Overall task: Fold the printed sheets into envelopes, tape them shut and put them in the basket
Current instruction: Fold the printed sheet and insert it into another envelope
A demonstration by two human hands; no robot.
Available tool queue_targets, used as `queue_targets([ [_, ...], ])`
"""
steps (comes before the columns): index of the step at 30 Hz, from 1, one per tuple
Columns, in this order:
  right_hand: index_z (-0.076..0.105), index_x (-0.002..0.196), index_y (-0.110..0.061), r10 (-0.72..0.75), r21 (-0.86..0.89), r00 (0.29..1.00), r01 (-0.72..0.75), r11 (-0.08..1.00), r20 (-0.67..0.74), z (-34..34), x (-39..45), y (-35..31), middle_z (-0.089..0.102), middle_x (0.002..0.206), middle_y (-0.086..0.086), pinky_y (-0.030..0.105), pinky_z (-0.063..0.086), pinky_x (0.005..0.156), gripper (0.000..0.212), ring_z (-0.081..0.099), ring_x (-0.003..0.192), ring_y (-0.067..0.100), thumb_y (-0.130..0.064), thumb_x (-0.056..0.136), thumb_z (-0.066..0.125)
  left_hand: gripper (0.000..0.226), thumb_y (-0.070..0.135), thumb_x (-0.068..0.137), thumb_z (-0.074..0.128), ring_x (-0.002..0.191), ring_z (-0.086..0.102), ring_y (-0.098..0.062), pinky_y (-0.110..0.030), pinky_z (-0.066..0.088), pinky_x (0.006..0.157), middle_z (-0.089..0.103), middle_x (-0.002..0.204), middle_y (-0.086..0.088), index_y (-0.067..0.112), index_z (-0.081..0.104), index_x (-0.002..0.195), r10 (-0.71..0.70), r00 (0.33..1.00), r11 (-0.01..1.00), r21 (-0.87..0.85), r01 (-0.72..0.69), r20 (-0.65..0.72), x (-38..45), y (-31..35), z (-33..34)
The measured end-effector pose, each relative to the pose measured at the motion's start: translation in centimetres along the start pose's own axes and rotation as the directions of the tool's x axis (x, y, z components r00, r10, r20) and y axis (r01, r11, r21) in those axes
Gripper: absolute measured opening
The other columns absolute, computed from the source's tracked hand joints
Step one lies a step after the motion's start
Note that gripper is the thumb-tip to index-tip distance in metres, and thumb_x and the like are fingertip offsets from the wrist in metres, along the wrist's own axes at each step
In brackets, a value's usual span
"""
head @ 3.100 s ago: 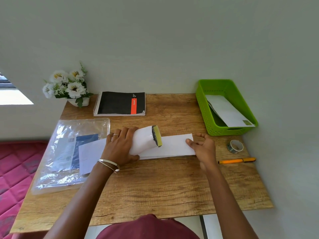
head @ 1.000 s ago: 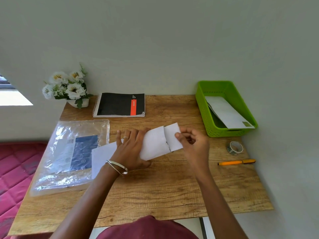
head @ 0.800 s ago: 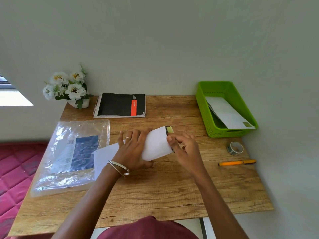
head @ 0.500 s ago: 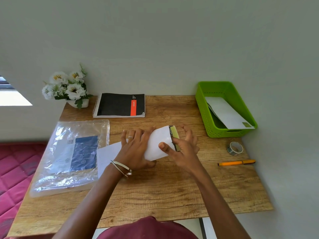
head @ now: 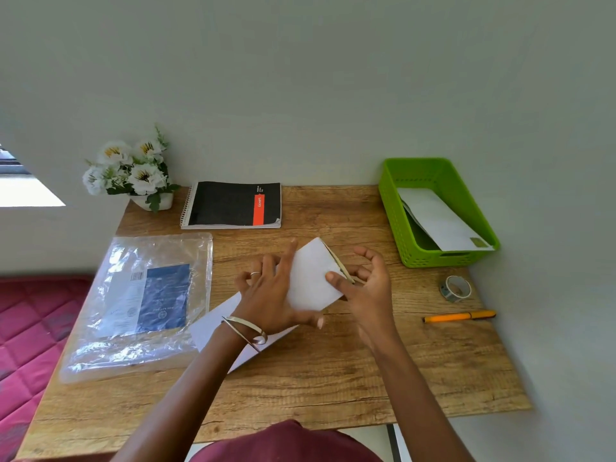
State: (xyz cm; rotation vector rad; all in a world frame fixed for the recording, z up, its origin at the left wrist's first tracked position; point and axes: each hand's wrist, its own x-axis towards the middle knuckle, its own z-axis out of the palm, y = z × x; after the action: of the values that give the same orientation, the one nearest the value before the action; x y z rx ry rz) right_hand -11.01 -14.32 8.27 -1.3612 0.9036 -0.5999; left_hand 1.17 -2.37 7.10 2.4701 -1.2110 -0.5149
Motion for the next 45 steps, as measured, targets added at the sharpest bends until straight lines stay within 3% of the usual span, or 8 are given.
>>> queue_targets([
  [3,0.061,0.103,-0.027,-0.103,-0.047,0.994,0.102,0.994,-0.029,-0.3,0.0,0.1,0.07,0.093,0.002,0.035,0.058,0.069,0.039,0.068,0.086,0.018,-0.011,0.073,0.079,0.098,0.072,0.063,0.062,0.123,0.041,-0.024,-0.048,0.033,0.103,0.038,0.141,0.0,0.034,0.018,0.141,-0.058,0.997,0.954,-0.297,0.044,-0.041,0.3,0.9,-0.5],
  [5,0.065,0.093,-0.029,-0.206,-0.103,0.979,0.204,0.974,-0.012,-0.4,0.0,0.0,0.07,0.093,-0.006,0.025,0.056,0.067,0.028,0.067,0.087,0.013,-0.009,0.077,0.076,0.059,0.046,0.079,0.065,0.103,0.056,-0.016,-0.035,0.05,0.087,0.054,0.127,0.0,0.031,0.039,0.13,-0.093,0.988,0.887,-0.461,0.027,-0.121,0.7,1.3,-1.1],
  [8,0.069,0.097,-0.026,-0.32,-0.176,0.946,0.322,0.93,0.041,-0.5,-0.2,0.0,0.07,0.097,-0.011,0.024,0.055,0.07,0.024,0.067,0.09,0.008,-0.009,0.08,0.074,0.022,0.026,0.087,0.062,0.083,0.061,-0.01,-0.016,0.049,0.067,0.064,0.101,0.003,0.027,0.057,0.108,-0.142,0.97,0.827,-0.563,0.006,-0.199,1.3,1.7,-2.4],
  [18,0.07,0.112,-0.009,-0.524,-0.286,0.829,0.559,0.778,0.196,-0.2,-0.2,0.3,0.066,0.105,-0.002,0.02,0.052,0.075,0.032,0.061,0.098,0.005,-0.02,0.082,0.072,0.018,0.034,0.084,0.063,0.073,0.063,-0.008,-0.02,0.052,0.064,0.065,0.081,0.009,0.019,0.068,0.091,-0.193,0.954,0.759,-0.651,-0.004,-0.23,2.2,3.4,-3.9],
  [25,0.07,0.095,-0.021,-0.245,0.003,0.964,0.246,0.969,0.106,0.2,-0.4,-1.7,0.072,0.084,0.006,0.029,0.055,0.066,0.017,0.068,0.079,0.019,-0.02,0.079,0.076,0.007,0.028,0.079,0.07,0.072,0.063,-0.008,-0.021,0.052,0.064,0.067,0.08,0.008,0.021,0.07,0.081,-0.167,0.958,0.791,-0.612,-0.012,-0.234,2.0,3.9,-4.1],
  [40,0.066,0.109,-0.006,-0.143,0.226,0.959,0.088,0.97,0.243,-1.6,-0.4,-2.4,0.074,0.077,0.01,0.031,0.058,0.062,0.03,0.071,0.075,0.02,-0.01,0.079,0.07,0.009,0.018,0.086,0.064,0.064,0.058,-0.001,-0.012,0.043,0.055,0.062,0.076,0.015,0.02,0.068,0.078,-0.241,0.933,0.643,-0.764,-0.053,-0.267,1.4,4.8,-5.7],
  [43,0.066,0.105,-0.003,-0.021,0.342,0.962,-0.076,0.937,0.272,-2.4,-0.2,-1.7,0.073,0.087,0.016,0.038,0.059,0.073,0.04,0.071,0.078,0.027,-0.035,0.081,0.062,0.017,0.014,0.089,0.058,0.068,0.058,-0.004,-0.018,0.047,0.063,0.064,0.076,0.008,0.02,0.067,0.077,-0.236,0.937,0.461,-0.879,-0.125,-0.257,1.6,4.7,-6.7],
  [45,0.067,0.102,-0.004,0.104,0.191,0.958,-0.158,0.969,0.268,-2.6,0.1,-0.5,0.072,0.099,0.019,0.04,0.056,0.083,0.05,0.07,0.087,0.028,-0.049,0.083,0.055,0.017,0.011,0.091,0.053,0.074,0.055,-0.014,-0.027,0.047,0.072,0.061,0.077,-0.001,0.014,0.065,0.079,-0.215,0.944,0.194,-0.958,-0.209,-0.25,2.0,4.6,-7.5],
])
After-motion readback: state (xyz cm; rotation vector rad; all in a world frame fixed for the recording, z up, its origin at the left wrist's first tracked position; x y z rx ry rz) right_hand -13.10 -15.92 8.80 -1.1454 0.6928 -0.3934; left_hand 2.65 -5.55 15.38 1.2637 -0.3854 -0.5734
